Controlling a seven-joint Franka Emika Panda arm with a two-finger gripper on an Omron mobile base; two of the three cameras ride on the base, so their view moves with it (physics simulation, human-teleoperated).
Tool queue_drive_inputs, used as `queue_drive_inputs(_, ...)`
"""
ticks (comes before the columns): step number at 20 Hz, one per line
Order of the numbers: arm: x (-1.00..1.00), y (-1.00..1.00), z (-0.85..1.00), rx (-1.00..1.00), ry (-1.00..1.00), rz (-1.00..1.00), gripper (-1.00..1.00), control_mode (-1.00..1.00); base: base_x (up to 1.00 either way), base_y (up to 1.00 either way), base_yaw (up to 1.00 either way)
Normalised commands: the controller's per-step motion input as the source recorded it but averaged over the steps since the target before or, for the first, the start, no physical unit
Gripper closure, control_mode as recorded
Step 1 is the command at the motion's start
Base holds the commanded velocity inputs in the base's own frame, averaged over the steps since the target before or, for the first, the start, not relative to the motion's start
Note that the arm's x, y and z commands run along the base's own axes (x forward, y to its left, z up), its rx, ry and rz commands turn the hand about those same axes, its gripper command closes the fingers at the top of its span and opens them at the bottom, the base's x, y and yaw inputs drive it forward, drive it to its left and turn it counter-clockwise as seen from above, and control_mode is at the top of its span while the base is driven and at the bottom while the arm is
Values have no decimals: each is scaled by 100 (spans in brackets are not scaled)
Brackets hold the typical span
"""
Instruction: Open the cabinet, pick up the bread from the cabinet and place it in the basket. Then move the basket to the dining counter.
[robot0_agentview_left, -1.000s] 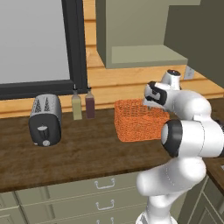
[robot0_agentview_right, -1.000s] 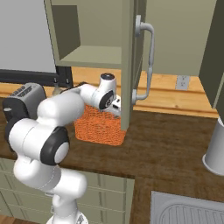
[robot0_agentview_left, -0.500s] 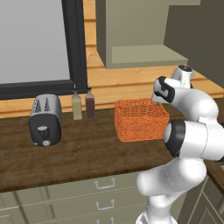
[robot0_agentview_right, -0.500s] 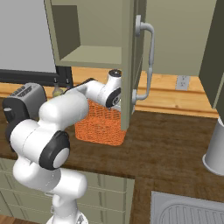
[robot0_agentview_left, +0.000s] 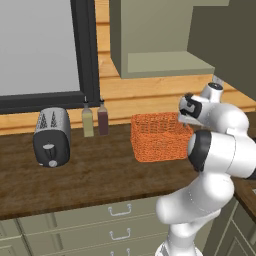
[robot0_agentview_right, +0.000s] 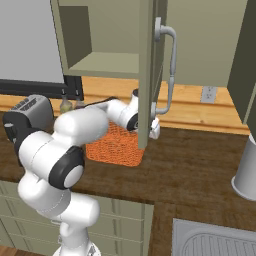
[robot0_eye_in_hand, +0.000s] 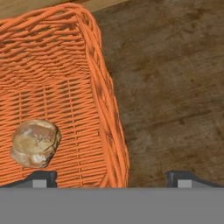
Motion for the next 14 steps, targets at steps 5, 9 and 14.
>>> queue_drive_inputs(5,0,0,-29,0,0,0,-100,-100,0,0,0)
queue_drive_inputs(9,2,0,-23,0,0,0,-100,-100,0,0,0)
queue_drive_inputs(14,24,0,-4,0,0,3,-100,-100,0,0,0)
